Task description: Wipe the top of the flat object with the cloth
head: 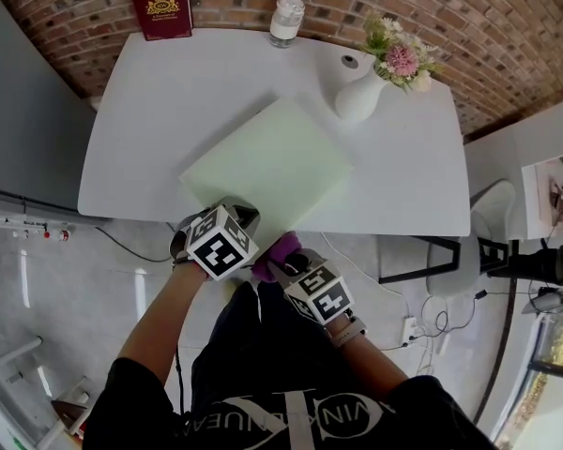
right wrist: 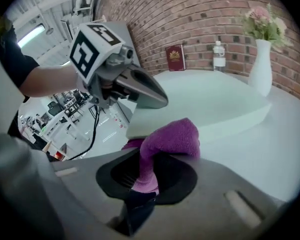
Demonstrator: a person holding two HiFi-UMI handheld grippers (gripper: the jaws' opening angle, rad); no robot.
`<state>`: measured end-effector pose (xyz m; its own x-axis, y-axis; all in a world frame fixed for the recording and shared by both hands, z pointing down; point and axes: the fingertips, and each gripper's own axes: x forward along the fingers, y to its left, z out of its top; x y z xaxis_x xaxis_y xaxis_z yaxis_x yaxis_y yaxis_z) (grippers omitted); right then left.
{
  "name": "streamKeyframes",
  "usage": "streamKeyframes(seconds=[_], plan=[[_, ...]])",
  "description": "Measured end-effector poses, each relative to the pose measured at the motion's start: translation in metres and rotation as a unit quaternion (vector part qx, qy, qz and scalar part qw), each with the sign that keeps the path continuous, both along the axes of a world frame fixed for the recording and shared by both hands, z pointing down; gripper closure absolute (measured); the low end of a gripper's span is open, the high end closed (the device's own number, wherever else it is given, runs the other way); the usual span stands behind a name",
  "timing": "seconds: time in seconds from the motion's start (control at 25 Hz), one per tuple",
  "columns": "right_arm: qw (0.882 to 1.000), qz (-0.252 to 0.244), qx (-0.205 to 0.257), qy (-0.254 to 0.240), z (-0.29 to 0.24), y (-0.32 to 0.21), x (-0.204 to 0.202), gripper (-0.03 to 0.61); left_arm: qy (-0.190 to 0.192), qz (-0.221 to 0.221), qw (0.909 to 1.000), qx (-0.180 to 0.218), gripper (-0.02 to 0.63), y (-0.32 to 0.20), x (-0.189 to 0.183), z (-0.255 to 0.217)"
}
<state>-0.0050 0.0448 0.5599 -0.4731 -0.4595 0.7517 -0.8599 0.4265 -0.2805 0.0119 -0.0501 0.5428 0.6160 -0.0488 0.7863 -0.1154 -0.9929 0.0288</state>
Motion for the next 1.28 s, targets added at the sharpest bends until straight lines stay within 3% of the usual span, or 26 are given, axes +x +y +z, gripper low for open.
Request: streamKeyframes(seconds=[0.4, 0.56, 0.72, 0.84, 1.04, 1.16, 1.28], plan=[[0.995, -0.079, 0.001, -0.062, -0.011, 0.011, -0.082, 0.518, 0.002, -0.014, 0.9999, -0.005, 0.601, -0.003, -0.019, -0.002], [0.986, -0.099, 0.02, -0.135, -0.027, 0.0, -0.12, 0.517, 0.0, -0.027, 0.9995, -0.014, 0.601, -0.015, -0.038, -0.003], [0.967, -0.115, 0.035, -0.227, -0.059, 0.002, -0.125, 0.517, -0.01, -0.028, 0.9993, -0.02, 0.601, -0.024, -0.054, -0.005], [0.965, -0.084, 0.047, -0.246, -0.074, 0.0, -0.086, 0.517, -0.022, -0.032, 0.9987, -0.033, 0.601, -0.029, -0.068, -0.005], [0.977, 0.043, 0.11, -0.178, -0.092, -0.036, 0.043, 0.517, -0.037, -0.084, 0.9936, -0.065, 0.601, -0.038, -0.091, -0.009], [0.976, 0.118, 0.142, -0.118, -0.1, -0.063, 0.124, 0.517, 0.008, -0.12, 0.9898, -0.076, 0.601, -0.038, -0.074, -0.026], [0.973, 0.161, 0.155, -0.052, -0.098, -0.094, 0.185, 0.517, 0.043, -0.139, 0.9873, -0.064, 0.601, -0.038, -0.044, -0.038]])
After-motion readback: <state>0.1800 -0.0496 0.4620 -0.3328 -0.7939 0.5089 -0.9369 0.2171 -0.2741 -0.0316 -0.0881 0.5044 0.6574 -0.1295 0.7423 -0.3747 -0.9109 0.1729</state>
